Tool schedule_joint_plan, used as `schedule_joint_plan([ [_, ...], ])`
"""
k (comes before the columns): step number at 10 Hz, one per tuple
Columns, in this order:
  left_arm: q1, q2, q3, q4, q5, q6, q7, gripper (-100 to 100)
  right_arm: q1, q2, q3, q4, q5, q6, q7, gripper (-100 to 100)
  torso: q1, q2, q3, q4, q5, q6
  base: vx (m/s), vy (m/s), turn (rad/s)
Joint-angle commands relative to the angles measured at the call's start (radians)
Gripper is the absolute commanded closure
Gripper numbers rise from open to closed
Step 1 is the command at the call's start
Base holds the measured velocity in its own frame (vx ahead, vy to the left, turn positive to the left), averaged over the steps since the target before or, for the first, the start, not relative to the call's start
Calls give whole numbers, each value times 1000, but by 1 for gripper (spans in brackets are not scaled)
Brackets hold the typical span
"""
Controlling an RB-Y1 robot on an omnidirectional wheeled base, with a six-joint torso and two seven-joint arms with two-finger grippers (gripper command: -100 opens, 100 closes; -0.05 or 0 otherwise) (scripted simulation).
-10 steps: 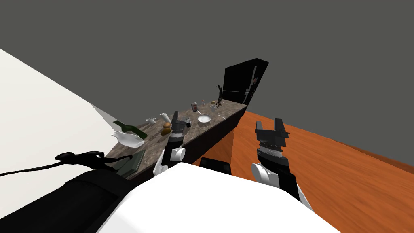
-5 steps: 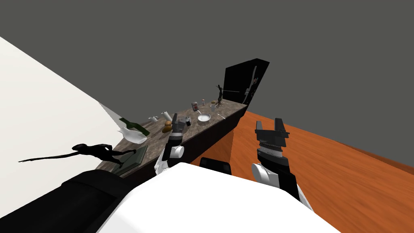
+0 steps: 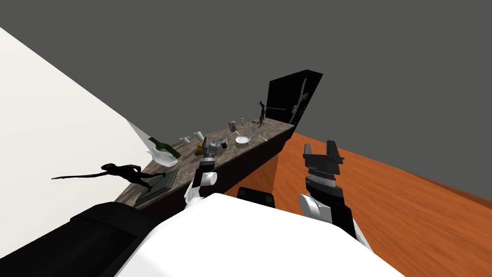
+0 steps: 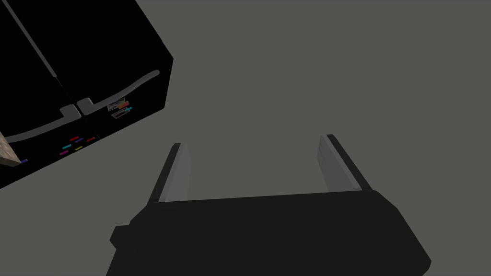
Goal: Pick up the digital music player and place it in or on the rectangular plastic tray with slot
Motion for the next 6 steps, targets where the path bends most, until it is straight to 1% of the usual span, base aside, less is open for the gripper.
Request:
schedule_joint_plan([
  [1, -14, 4, 12, 35, 20, -3, 20, -100, 0, 0, 0, 0, 0, 0, 0, 0, 0, 0, 0, 0, 0, 0, 0, -36, 21],
  [4, -56, 0, 50, 127, 105, 1, 94, -100, 0, 0, 0, 0, 0, 0, 0, 0, 1, -1, -1, 0, 0, 0, 7, -35, 57],
  [6, -87, -2, 68, 201, 160, 0, 145, -100, 0, 0, 0, 0, 0, 0, 0, 0, 0, -3, -2, -1, 0, 0, 37, -44, 72],
])
